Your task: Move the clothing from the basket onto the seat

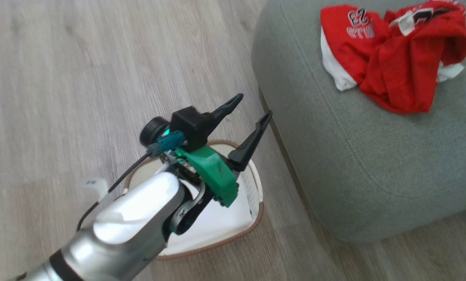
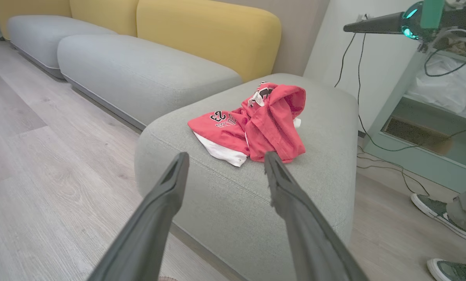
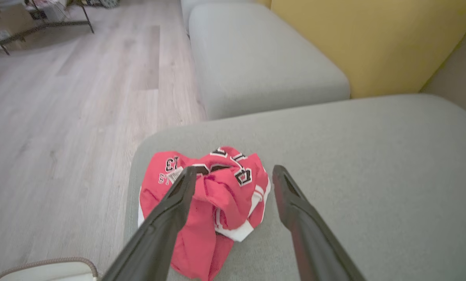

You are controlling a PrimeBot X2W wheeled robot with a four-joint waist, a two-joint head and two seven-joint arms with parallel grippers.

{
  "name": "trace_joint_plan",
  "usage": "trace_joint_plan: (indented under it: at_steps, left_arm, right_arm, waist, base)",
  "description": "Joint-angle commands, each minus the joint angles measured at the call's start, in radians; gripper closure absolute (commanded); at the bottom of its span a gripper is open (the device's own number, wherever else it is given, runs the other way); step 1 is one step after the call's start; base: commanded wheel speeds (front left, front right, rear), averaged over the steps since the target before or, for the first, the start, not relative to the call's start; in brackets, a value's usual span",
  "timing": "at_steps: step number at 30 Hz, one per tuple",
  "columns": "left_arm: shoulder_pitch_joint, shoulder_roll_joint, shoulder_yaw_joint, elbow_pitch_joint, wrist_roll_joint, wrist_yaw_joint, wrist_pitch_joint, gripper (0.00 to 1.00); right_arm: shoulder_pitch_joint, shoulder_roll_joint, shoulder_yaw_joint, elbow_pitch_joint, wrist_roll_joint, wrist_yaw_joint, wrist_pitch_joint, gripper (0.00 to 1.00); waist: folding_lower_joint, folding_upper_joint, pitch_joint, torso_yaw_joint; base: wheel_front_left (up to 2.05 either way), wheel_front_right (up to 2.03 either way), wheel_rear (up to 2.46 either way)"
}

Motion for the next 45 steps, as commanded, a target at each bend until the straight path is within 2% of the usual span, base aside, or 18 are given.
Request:
trace_joint_plan:
  at_steps: [1,6,10,13,18,19,20,21,26,27,31,37,45]
  left_arm:
    - [-0.014,0.033,0.057,-0.038,-0.008,0.011,-0.016,0.00]
    - [0.041,0.067,0.087,-0.056,-0.032,0.044,-0.039,0.00]
    - [0.083,0.101,0.113,-0.076,-0.049,0.072,-0.054,0.00]
    - [0.109,0.124,0.134,-0.091,-0.060,0.090,-0.067,0.00]
    - [0.159,0.158,0.170,-0.107,-0.079,0.120,-0.092,0.00]
    - [0.159,0.158,0.170,-0.107,-0.079,0.120,-0.092,0.00]
    - [0.182,0.170,0.183,-0.111,-0.083,0.131,-0.103,0.00]
    - [0.182,0.170,0.183,-0.111,-0.083,0.131,-0.103,0.00]
    - [0.246,0.192,0.235,-0.126,-0.092,0.172,-0.131,0.00]
    - [0.272,0.196,0.262,-0.134,-0.091,0.190,-0.139,0.00]
    - [0.327,0.192,0.328,-0.156,-0.079,0.213,-0.149,0.00]
    - [0.435,0.145,0.467,-0.194,0.004,0.174,-0.150,0.00]
    - [0.548,0.079,0.594,-0.164,0.134,0.112,-0.151,0.00]
  right_arm:
    - [0.036,-0.057,-0.011,-0.050,0.009,0.000,-0.034,0.00]
    - [0.121,-0.094,-0.030,-0.172,0.028,0.000,-0.167,0.00]
    - [0.210,-0.103,-0.064,-0.241,0.001,0.000,-0.270,0.00]
    - [0.289,-0.099,-0.118,-0.260,-0.047,0.000,-0.343,0.00]
    - [0.440,-0.034,-0.243,-0.287,-0.131,0.000,-0.422,0.00]
    - [0.440,-0.034,-0.243,-0.287,-0.131,0.000,-0.422,0.00]
    - [0.503,0.007,-0.299,-0.310,-0.170,0.000,-0.442,0.00]
    - [0.503,0.007,-0.299,-0.310,-0.170,0.000,-0.442,0.00]
    - [0.670,0.135,-0.441,-0.389,-0.277,0.000,-0.457,0.00]
    - [0.738,0.192,-0.493,-0.428,-0.328,0.000,-0.456,0.00]
    - [0.856,0.323,-0.590,-0.511,-0.412,0.000,-0.444,0.00]
    - [0.974,0.490,-0.642,-0.622,-0.534,0.000,-0.445,0.00]
    - [1.028,0.617,-0.624,-0.655,-0.627,0.000,-0.463,0.00]
  waist:
    - [0.0001,-0.0001,-0.062,0.017]
    - [0.0001,-0.0001,-0.116,0.051]
    - [0.0001,-0.0001,-0.137,0.083]
    - [0.0001,-0.0001,-0.150,0.114]
    - [0.0001,-0.0001,-0.170,0.162]
    - [0.0001,-0.0001,-0.170,0.162]
    - [0.0001,-0.0001,-0.178,0.178]
    - [0.0001,-0.0001,-0.178,0.178]
    - [0.0001,-0.0001,-0.194,0.210]
    - [0.0001,-0.0001,-0.197,0.220]
    - [0.0001,-0.0001,-0.200,0.238]
    - [0.0001,-0.0001,-0.194,0.255]
    - [0.0001,-0.0001,-0.193,0.263]
  base:
    - [0.00,0.00,0.00]
    - [0.00,0.00,0.00]
    - [0.00,0.00,0.00]
    - [0.00,0.00,0.00]
    - [0.00,0.00,0.00]
    - [0.00,0.00,0.00]
    - [0.00,0.00,0.00]
    - [0.00,0.00,0.00]
    - [0.00,0.00,0.00]
    - [0.00,0.00,0.00]
    - [0.00,0.00,0.00]
    - [0.00,0.00,0.00]
    - [0.00,0.00,0.00]
